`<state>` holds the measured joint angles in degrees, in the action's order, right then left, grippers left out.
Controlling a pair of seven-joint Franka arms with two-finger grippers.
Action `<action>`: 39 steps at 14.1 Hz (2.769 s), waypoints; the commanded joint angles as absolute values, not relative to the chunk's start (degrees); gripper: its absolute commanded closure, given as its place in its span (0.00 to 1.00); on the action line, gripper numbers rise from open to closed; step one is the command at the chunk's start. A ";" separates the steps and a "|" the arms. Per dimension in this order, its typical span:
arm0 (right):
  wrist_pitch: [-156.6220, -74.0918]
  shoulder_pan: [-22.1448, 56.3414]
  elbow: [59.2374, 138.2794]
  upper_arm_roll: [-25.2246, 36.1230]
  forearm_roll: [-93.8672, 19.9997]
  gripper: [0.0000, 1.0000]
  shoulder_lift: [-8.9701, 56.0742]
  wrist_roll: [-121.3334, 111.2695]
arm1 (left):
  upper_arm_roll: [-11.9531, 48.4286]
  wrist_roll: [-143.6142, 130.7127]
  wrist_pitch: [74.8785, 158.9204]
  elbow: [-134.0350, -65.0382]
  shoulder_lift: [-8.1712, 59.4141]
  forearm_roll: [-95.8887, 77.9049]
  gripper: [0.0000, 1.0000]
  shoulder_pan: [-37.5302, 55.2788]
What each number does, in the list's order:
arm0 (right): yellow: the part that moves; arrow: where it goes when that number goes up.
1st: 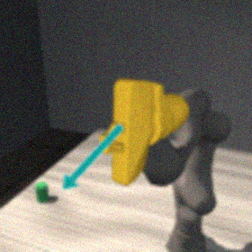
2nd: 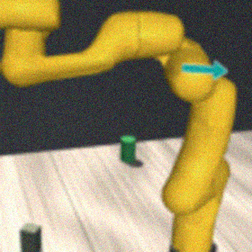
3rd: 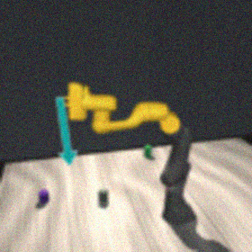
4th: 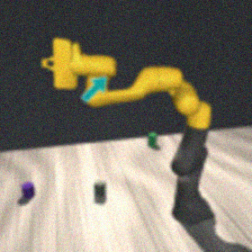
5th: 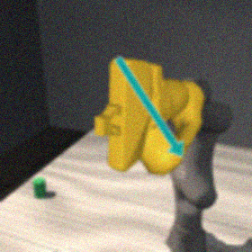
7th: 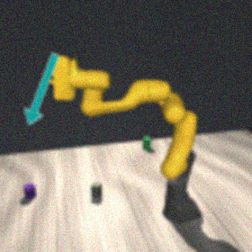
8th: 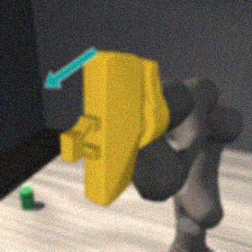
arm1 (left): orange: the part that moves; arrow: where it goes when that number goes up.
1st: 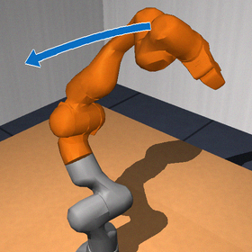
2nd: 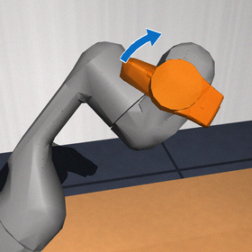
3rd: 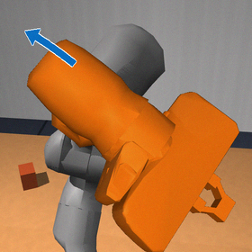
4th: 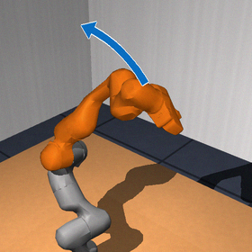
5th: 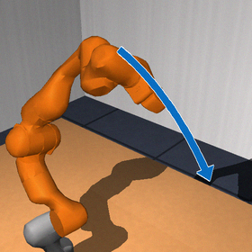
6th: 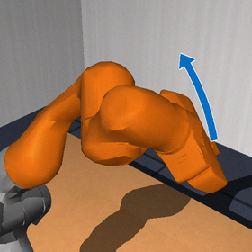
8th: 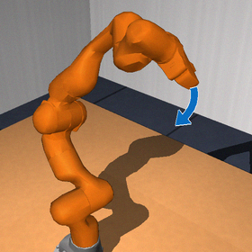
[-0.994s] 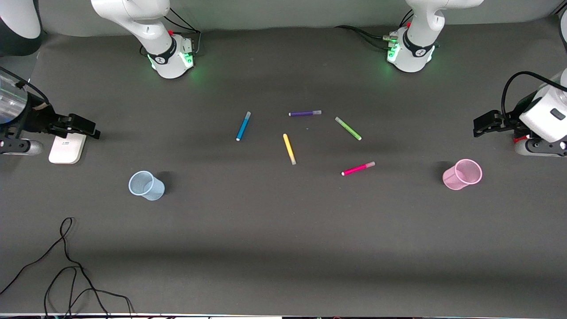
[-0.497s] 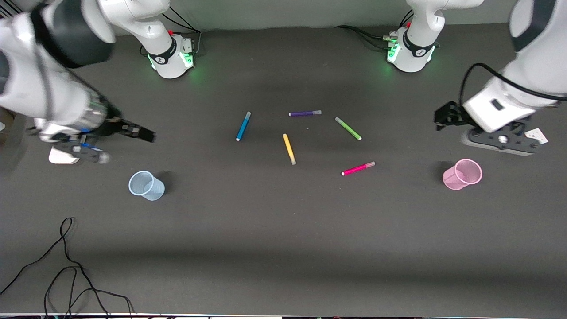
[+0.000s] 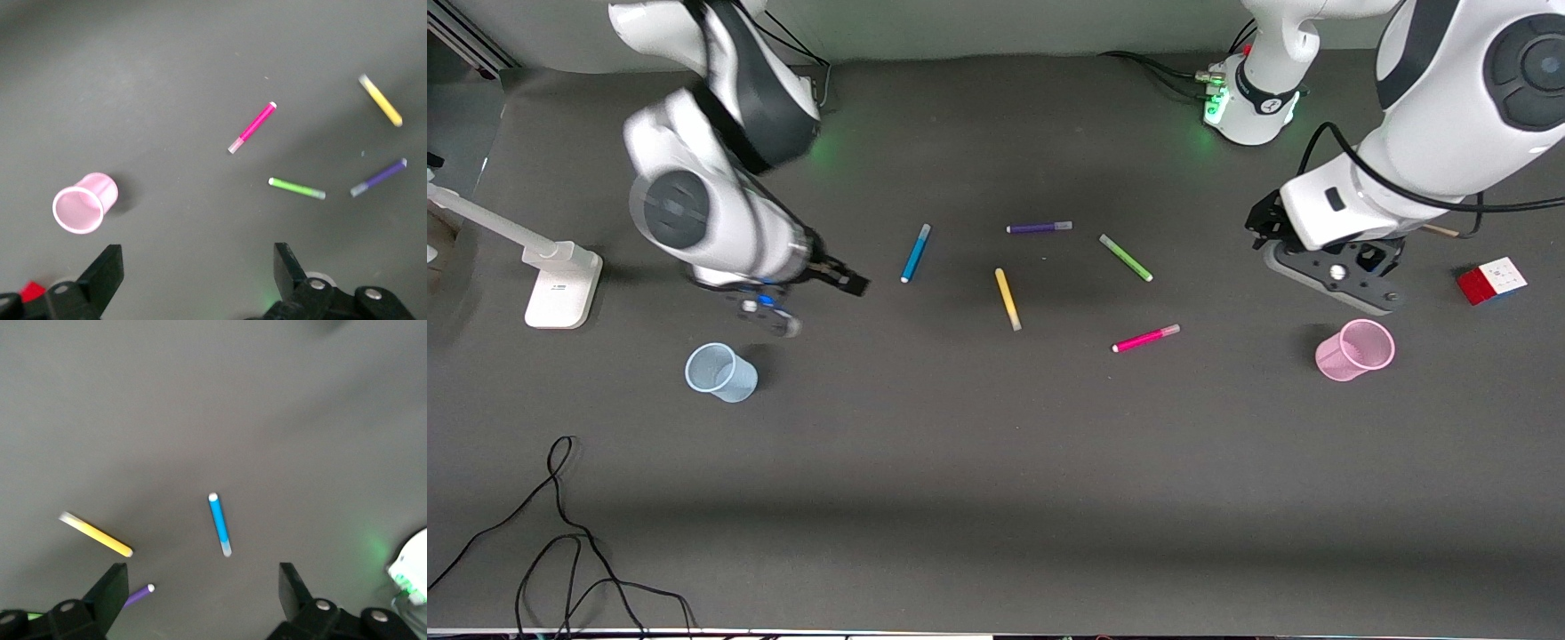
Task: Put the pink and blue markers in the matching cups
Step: 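Reach the right gripper to the blue marker while the left gripper reaches the pink marker, then grasp the blue marker with the right gripper while the left gripper grasps the pink marker, then carry the blue marker to the blue cup while the left gripper lifts the pink marker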
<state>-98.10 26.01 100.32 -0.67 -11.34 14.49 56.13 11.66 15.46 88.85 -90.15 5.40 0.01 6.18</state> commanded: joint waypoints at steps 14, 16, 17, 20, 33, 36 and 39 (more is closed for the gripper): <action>-139.11 45.08 135.35 0.00 -17.75 0.16 17.92 65.39 | 16.52 34.54 104.47 -106.50 4.22 0.70 0.00 7.38; -141.49 46.40 135.26 0.00 -18.36 0.22 20.03 65.39 | 16.44 34.54 111.15 -111.07 4.48 0.79 0.00 8.00; -142.20 47.19 135.35 0.00 -18.89 0.32 20.47 65.39 | 16.44 34.54 114.66 -113.53 4.92 0.88 0.00 8.26; -142.64 47.72 135.26 0.00 -18.90 0.56 21.36 65.39 | 16.44 34.54 126.61 -121.97 5.18 1.76 0.00 8.61; -123.46 47.11 127.22 16.57 -18.81 1.00 7.31 64.25 | 14.59 34.72 148.53 -126.04 23.37 5.97 0.00 8.17; -102.54 46.67 110.88 29.58 -20.64 1.00 7.21 61.63 | 14.50 34.19 149.94 -125.68 25.48 6.24 0.00 8.44; -88.28 46.14 102.06 43.46 -27.24 1.00 7.56 51.53 | 14.50 34.01 150.47 -125.60 26.37 6.24 0.00 8.61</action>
